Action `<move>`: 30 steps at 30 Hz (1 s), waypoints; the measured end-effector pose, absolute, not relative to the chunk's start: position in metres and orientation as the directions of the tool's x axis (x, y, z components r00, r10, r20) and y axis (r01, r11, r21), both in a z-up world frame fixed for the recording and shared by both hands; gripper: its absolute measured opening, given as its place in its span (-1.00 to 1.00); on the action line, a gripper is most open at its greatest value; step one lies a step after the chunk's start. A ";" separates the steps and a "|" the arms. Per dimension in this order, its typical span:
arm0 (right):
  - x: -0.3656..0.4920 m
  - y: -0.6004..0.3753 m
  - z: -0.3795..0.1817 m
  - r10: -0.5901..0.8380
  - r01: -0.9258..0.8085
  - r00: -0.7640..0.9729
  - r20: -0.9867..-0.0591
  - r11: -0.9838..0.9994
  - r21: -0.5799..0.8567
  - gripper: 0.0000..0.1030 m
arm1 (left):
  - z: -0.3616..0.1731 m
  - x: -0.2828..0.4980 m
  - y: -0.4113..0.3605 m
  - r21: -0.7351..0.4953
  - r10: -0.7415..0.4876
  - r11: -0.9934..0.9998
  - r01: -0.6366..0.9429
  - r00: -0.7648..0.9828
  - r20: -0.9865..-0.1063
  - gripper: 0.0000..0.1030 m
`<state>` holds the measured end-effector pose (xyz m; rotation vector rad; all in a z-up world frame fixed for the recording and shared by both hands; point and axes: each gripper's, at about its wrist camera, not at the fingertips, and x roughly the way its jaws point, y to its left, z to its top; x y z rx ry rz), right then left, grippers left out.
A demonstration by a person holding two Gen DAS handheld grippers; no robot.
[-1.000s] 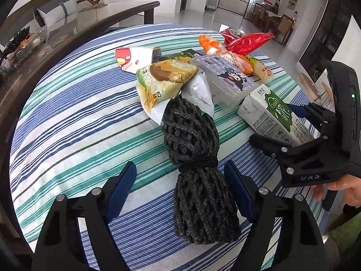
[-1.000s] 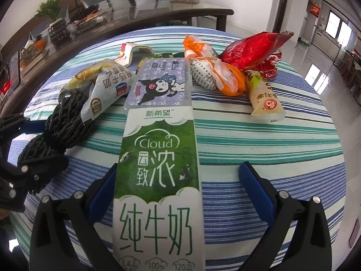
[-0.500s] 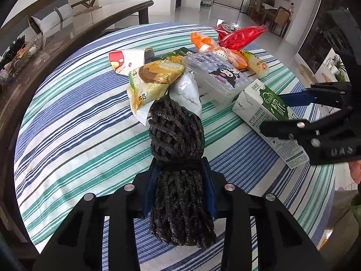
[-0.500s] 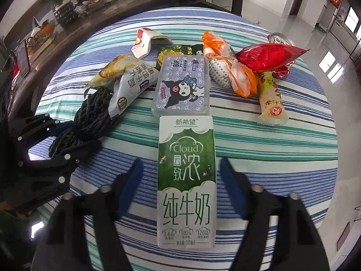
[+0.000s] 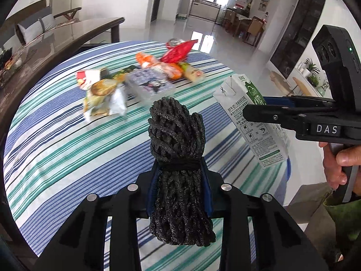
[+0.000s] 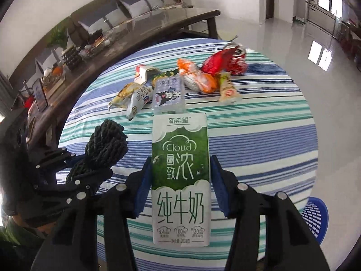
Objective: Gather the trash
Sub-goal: 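Carry the rope bundle and milk carton toward the blue wastebasket with both tools, then open both tools over the wastebasket to drop rope bundle and milk carton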
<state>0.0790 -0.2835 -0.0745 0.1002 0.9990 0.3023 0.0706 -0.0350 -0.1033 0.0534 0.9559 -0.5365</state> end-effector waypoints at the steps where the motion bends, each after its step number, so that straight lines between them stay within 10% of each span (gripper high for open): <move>1: 0.073 -0.300 -0.072 0.282 -0.172 0.521 -0.805 0.959 0.224 -0.05 | -0.100 0.068 -0.050 -0.191 -0.430 0.854 0.484 0.449 -0.783 -0.38; 15: -0.024 -0.549 -0.129 -0.102 0.353 0.541 -0.835 0.928 0.115 -0.05 | -0.105 0.032 -0.297 -0.267 -0.593 0.614 0.743 0.210 -0.778 -0.37; 30: -0.035 -0.651 -0.206 -0.075 0.532 0.493 -0.867 0.814 0.232 -0.04 | -0.229 0.058 -0.466 -0.309 -0.514 0.575 0.758 0.041 -0.857 -0.34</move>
